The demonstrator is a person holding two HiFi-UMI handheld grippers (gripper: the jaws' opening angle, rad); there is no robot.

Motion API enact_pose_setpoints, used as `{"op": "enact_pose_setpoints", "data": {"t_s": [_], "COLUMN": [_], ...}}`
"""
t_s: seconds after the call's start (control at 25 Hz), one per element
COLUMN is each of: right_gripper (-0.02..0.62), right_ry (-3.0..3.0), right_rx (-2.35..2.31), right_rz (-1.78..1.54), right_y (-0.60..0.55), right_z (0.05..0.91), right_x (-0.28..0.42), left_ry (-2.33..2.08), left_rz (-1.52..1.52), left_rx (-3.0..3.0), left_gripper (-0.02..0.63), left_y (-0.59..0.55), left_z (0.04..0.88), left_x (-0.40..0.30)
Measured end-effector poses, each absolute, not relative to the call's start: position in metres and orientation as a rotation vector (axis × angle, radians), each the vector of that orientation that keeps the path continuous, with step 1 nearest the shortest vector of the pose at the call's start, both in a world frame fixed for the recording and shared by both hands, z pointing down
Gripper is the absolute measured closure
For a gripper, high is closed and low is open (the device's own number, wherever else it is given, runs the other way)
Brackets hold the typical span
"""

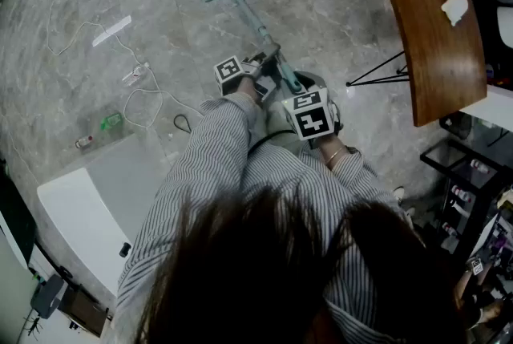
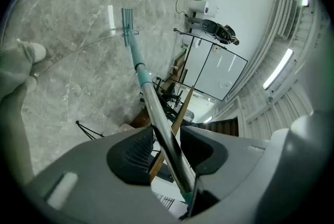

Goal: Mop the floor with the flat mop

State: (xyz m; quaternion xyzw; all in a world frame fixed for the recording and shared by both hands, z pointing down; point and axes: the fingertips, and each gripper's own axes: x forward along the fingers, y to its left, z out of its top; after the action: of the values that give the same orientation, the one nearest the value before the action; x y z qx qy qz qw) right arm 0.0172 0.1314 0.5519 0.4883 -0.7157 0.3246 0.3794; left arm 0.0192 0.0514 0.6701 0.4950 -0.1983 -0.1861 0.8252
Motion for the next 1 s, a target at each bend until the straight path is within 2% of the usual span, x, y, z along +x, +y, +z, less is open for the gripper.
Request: {"op": "enact_pose_setpoints", "data": {"t_s": [0.16,0.32,1.0], "right_gripper": [0.476,0.475,0.475], "right_ry": [-1.829,-1.833,-1.914], "right_rx": [1.219,1.216,1.382], "right_rz": [0.797,0.794,0.883], "right_y": [0.131,0.131,0.112], "right_z": [0.553,0.551,0.542], "right_x": [0.022,0.024,0.047], "left_ry": [-0.389,-0.408,-0.421], "left_rz": [-0.351,-0.340,-0.445], "left_rx": [1.091,1.098,1.040], "left_gripper": [0.420,0.450,0.435], "left_y": [0.050,0.052,0.039], "left_z": [0.648,0.649,0.633], "left_x": [0.031,0.034,0.051]}}
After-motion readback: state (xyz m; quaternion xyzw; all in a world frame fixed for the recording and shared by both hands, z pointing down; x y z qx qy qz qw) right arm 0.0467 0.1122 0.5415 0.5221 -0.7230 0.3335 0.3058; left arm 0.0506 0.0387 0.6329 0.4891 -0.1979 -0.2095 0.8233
